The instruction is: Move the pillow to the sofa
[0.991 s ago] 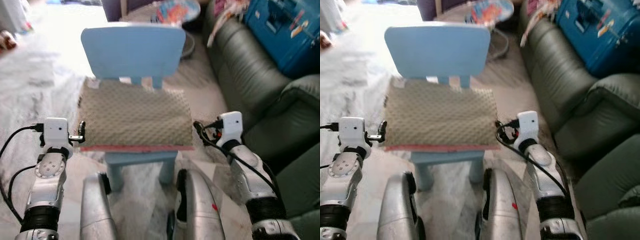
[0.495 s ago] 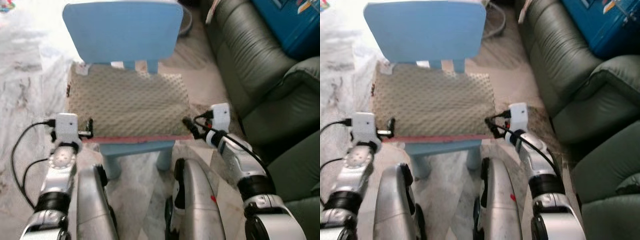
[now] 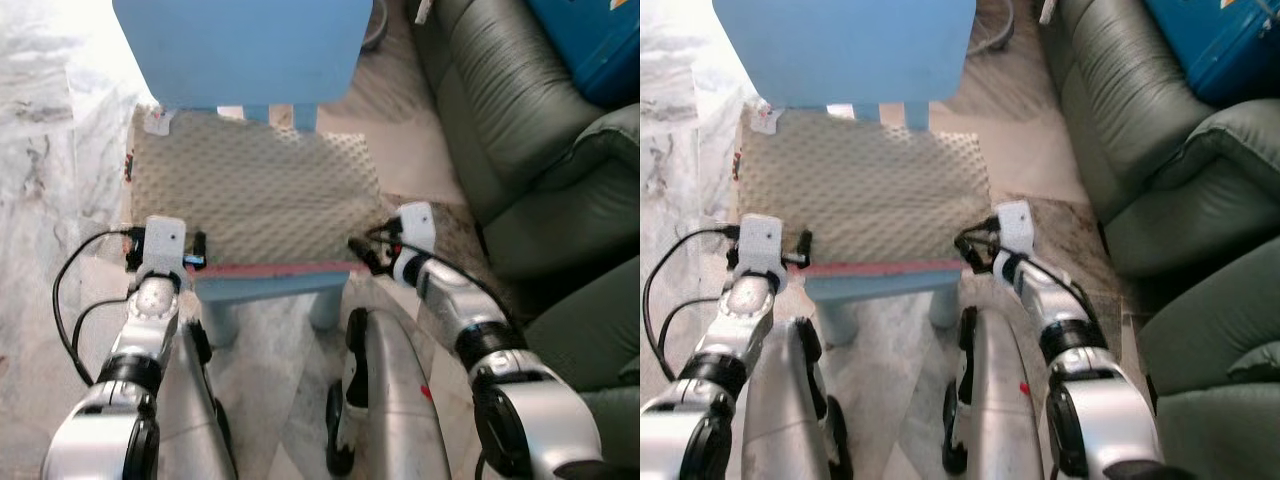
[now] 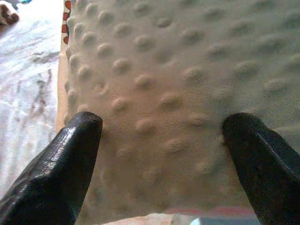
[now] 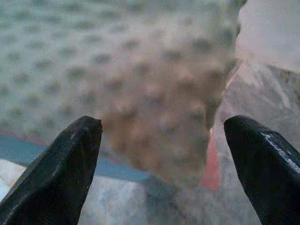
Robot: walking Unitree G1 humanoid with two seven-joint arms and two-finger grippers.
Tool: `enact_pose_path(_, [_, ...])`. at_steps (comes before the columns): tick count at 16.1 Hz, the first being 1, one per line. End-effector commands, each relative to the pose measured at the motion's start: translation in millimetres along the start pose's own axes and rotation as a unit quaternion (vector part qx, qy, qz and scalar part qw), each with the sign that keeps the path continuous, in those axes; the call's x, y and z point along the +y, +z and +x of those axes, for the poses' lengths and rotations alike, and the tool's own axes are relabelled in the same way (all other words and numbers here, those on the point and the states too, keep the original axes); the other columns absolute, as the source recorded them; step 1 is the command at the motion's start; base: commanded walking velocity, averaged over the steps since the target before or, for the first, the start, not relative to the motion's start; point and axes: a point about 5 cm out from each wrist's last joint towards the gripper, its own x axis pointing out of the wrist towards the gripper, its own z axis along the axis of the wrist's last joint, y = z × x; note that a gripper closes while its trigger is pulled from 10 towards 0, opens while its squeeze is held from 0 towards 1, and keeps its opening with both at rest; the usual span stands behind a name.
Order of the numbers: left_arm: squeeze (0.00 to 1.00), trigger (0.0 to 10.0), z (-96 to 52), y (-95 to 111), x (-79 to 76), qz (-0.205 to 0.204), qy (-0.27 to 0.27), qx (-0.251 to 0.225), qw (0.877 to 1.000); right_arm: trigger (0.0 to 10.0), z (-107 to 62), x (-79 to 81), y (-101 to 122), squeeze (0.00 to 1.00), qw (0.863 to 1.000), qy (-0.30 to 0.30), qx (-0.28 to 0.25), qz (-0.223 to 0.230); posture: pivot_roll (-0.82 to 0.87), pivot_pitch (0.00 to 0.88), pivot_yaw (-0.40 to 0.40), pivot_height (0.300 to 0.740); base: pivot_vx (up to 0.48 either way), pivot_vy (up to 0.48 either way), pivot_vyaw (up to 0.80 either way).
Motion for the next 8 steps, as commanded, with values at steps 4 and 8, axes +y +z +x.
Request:
enact_pose_path(4, [0.75,10.0,3.8,-2,15.9,0.055,0.056,0.005,0.997,10.0,6.9,7.1,4,0.0,1.0,-0.019,-0.023,0.008,-0.02,0.285,-0.136,0.5,0.0,0.0,0.0])
enact_pose_path(8, [0.0,10.0,3.6,-8,8.2,0.041,0.04,0.028,0.998,10.0,12.3,22.6,2,0.0,0.998,-0.011,-0.044,0.044,-0.01,0.291,-0.134,0.5,0.0,0.0,0.0])
